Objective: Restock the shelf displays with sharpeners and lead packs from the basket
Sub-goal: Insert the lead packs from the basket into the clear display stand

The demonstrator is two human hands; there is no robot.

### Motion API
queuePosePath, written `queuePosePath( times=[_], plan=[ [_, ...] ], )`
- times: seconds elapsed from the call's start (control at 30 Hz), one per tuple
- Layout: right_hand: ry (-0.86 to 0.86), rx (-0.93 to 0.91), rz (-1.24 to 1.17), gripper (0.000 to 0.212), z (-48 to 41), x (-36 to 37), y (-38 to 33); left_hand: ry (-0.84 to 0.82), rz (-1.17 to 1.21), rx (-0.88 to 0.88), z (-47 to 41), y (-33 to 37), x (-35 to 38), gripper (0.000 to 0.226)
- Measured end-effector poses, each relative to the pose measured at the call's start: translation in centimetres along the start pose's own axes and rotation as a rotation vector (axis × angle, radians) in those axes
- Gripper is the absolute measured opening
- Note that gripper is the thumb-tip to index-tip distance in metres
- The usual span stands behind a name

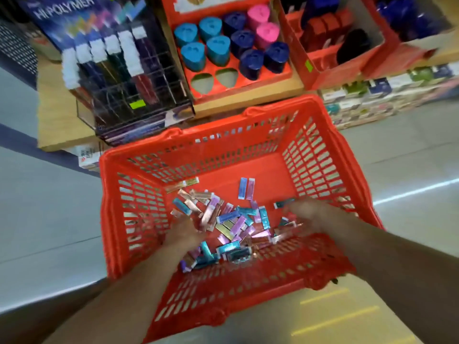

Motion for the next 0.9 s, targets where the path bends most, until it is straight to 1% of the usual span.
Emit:
queuePosePath(
  times=[0.07, 0.1, 0.13, 0.17, 0.2, 0.23, 0.27, 0.3, 0.33, 0.37, 0.4, 0.43, 0.53, 0.6, 0.67, 0.73, 0.8, 0.83, 0.9],
  plan=[
    [-0.034, 0.061, -0.098, 0.008, -0.8, 2.3, 1.3, 0.019, 0.12, -0.143, -0.7, -1.8, 2.4, 0.091],
    [-0.005, 0.065, -0.148, 0.007, -1.7, 3.1, 1.6, 0.038, 0.147, -0.184, -1.1, -2.0, 3.2, 0.103],
    [0.073, 0.045, -0.158, 0.009, -2.5, 3.1, 1.7, 0.069, 0.158, -0.207, -1.3, -1.7, 3.7, 0.11],
    [0.121, 0.028, -0.158, 0.023, -5.1, 3.4, 2.9, 0.102, 0.163, -0.231, -1.1, -1.0, 3.7, 0.113],
    [0.185, 0.007, -0.169, 0.049, -9.1, 4.2, 4.4, 0.128, 0.185, -0.26, -1.1, -0.5, 3.7, 0.112],
    [0.274, -0.02, -0.11, 0.077, -10.9, 4.4, 4.9, 0.151, 0.209, -0.292, -1.0, -0.1, 3.7, 0.109],
    [0.358, 0.001, -0.039, 0.098, -11.0, 4.6, 4.9, 0.178, 0.227, -0.307, -1.2, 0.1, 3.9, 0.107],
    [0.386, -0.019, 0.023, 0.106, -8.6, 4.6, 3.3, 0.208, 0.221, -0.305, -1.3, 0.2, 3.9, 0.104],
    [0.356, -0.044, 0.069, 0.095, -5.5, 5.2, 1.1, 0.249, 0.201, -0.281, -1.4, 0.6, 3.7, 0.101],
    [0.329, -0.07, 0.148, 0.076, -3.2, 5.9, -0.7, 0.287, 0.163, -0.245, -1.6, 1.0, 3.5, 0.097],
    [0.32, -0.116, 0.207, 0.062, -2.3, 6.6, -2.1, 0.328, 0.123, -0.198, -1.8, 1.6, 3.3, 0.092],
    [0.33, -0.177, 0.274, 0.057, -2.3, 7.2, -3.4, 0.358, 0.1, -0.161, -2.0, 2.2, 3.1, 0.088],
    [0.303, -0.318, 0.376, 0.058, -2.9, 9.7, -5.1, 0.431, 0.149, -0.075, -3.1, 3.5, 2.6, 0.074],
    [0.312, -0.387, 0.43, 0.054, -3.1, 10.4, -5.1, 0.467, 0.231, 0.05, -3.8, 4.5, 2.1, 0.06],
    [0.353, -0.441, 0.516, 0.046, -2.8, 10.0, -4.8, 0.425, 0.345, 0.102, -4.3, 5.0, 2.0, 0.049],
    [0.354, -0.491, 0.539, 0.048, -2.7, 9.7, -4.8, 0.397, 0.36, 0.153, -4.4, 5.7, 2.0, 0.046],
    [0.29, -0.505, 0.48, 0.054, -2.9, 10.1, -4.9, 0.393, 0.317, 0.215, -4.4, 6.2, 2.0, 0.053],
    [0.258, -0.522, 0.475, 0.054, -2.6, 10.5, -5.2, 0.382, 0.296, 0.248, -4.4, 6.5, 2.1, 0.054],
    [0.213, -0.563, 0.556, 0.047, -2.2, 11.4, -5.4, 0.348, 0.276, 0.277, -4.5, 6.6, 2.3, 0.045]
  ],
)
Point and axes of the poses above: each hand's wrist, its own z-axis away from the middle knuckle, its own x-axis out of the palm, y = z × x, the point moved 9 cm from there along -z, towards the middle knuckle, and after that the axes turned 7 degrees about y, right-handed, at the moved point
